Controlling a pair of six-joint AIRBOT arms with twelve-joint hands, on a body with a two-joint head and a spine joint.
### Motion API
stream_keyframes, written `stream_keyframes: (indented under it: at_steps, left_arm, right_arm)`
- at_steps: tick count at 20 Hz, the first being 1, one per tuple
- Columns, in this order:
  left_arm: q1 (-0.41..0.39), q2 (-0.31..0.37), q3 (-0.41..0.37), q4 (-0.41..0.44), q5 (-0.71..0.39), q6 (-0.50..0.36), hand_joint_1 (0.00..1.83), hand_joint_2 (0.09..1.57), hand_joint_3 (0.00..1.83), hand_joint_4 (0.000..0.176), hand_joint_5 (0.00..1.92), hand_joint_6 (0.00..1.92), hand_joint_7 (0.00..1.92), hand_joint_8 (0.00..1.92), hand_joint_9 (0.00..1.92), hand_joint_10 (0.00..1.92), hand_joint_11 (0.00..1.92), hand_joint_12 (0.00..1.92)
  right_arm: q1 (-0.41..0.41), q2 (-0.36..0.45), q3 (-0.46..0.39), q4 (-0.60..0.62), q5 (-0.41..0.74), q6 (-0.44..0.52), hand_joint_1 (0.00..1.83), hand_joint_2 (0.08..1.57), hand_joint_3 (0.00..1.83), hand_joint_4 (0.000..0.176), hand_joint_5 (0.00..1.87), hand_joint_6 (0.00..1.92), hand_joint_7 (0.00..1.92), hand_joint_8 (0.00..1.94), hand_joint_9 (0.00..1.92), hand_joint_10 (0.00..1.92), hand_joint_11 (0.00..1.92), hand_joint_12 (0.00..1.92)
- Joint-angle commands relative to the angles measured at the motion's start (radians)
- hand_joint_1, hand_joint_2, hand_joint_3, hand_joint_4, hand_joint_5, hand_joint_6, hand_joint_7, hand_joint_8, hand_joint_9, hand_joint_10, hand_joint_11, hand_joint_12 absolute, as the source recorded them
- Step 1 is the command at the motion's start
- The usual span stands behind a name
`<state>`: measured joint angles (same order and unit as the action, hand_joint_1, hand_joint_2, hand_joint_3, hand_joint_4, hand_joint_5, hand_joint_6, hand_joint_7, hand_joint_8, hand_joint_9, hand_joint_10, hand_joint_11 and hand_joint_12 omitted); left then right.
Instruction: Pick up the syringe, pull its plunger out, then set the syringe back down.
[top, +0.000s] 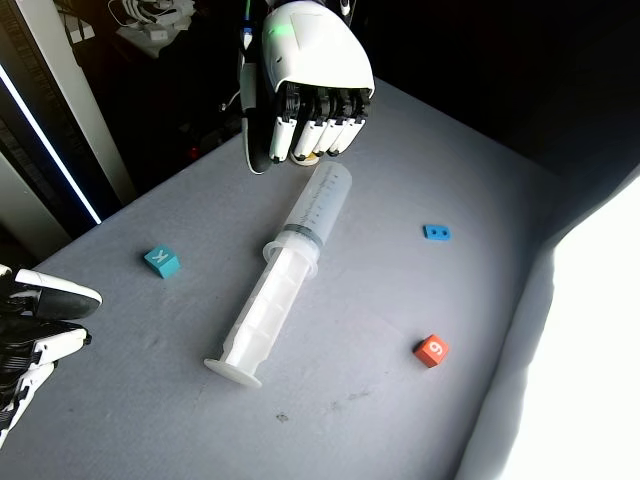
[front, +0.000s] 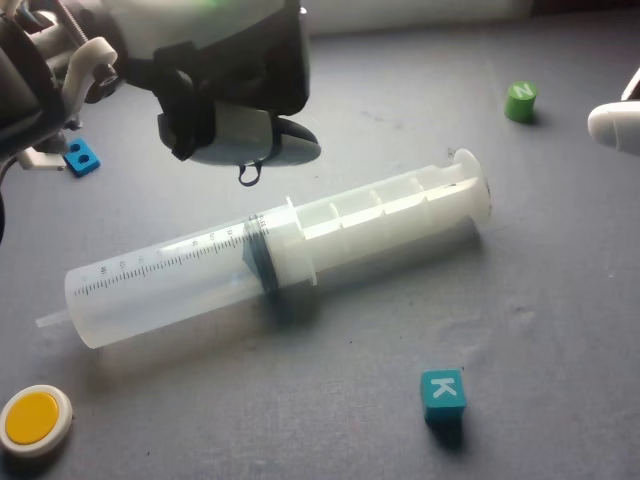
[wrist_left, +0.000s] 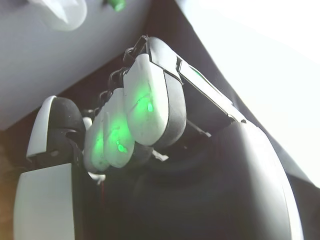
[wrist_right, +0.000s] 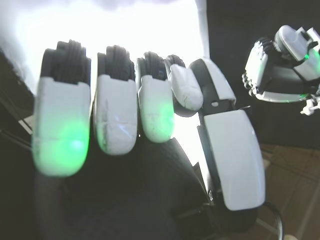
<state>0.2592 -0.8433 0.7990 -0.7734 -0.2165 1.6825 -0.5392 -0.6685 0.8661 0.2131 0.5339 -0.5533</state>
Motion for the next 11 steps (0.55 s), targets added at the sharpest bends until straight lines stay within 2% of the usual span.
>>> stream_keyframes:
  at_steps: [1,11]
  left_arm:
    - [-0.017,0.002,-0.001,0.014,-0.070,0.007,1.17,1.23,0.00,0.176,1.46,1.92,1.58,1.92,1.61,1.92,1.61,1.92]
    - [-0.023,0.003,0.005,0.014,-0.057,0.021,1.16,1.24,0.00,0.176,1.41,1.92,1.55,1.92,1.57,1.92,1.56,1.92]
  right_arm:
    - [0.007,0.005,-0.001,0.003,0.117,0.005,0.94,1.45,0.00,0.084,1.59,1.92,1.72,1.94,1.78,1.92,1.86,1.92]
    - [0.006,0.004,-0.002,-0.003,0.120,0.002,0.96,1.44,0.00,0.148,1.52,1.92,1.64,1.94,1.69,1.92,1.76,1.92]
